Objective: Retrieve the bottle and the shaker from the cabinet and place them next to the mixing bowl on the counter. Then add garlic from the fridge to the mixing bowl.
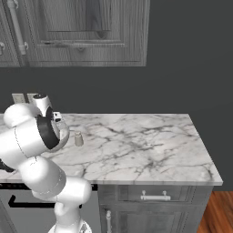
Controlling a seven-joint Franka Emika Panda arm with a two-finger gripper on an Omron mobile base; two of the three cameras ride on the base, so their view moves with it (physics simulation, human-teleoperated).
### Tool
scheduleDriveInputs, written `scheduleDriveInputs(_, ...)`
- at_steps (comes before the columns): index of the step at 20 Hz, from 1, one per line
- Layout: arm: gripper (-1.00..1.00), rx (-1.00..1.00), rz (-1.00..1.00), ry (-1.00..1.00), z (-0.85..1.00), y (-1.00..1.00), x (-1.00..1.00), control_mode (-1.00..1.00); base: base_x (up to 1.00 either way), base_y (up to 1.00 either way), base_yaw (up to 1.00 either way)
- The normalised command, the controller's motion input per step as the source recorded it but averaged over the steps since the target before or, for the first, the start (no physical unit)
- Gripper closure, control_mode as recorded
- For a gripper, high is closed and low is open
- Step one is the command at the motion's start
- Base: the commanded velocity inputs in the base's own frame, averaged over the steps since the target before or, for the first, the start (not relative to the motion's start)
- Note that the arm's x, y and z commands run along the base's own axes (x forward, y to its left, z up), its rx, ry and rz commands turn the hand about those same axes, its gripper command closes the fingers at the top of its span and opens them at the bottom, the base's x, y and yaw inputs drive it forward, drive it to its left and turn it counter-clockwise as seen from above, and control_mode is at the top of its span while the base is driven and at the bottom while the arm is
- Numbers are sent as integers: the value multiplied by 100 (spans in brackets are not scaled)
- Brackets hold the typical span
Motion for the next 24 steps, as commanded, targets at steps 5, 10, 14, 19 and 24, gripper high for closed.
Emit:
scheduleDriveInputs(5,-100,0,0,0,51,0,0,-100,0,0,0)
scheduleDriveInputs(10,-100,0,-9,-1,66,-11,-24,-100,0,0,0)
scheduleDriveInputs(14,-100,6,-23,0,26,-47,-53,-100,0,0,0)
scheduleDriveInputs(19,-100,8,-25,-8,48,-46,-83,-100,0,0,0)
scheduleDriveInputs(24,-100,8,-19,-12,70,-37,-91,-100,0,0,0)
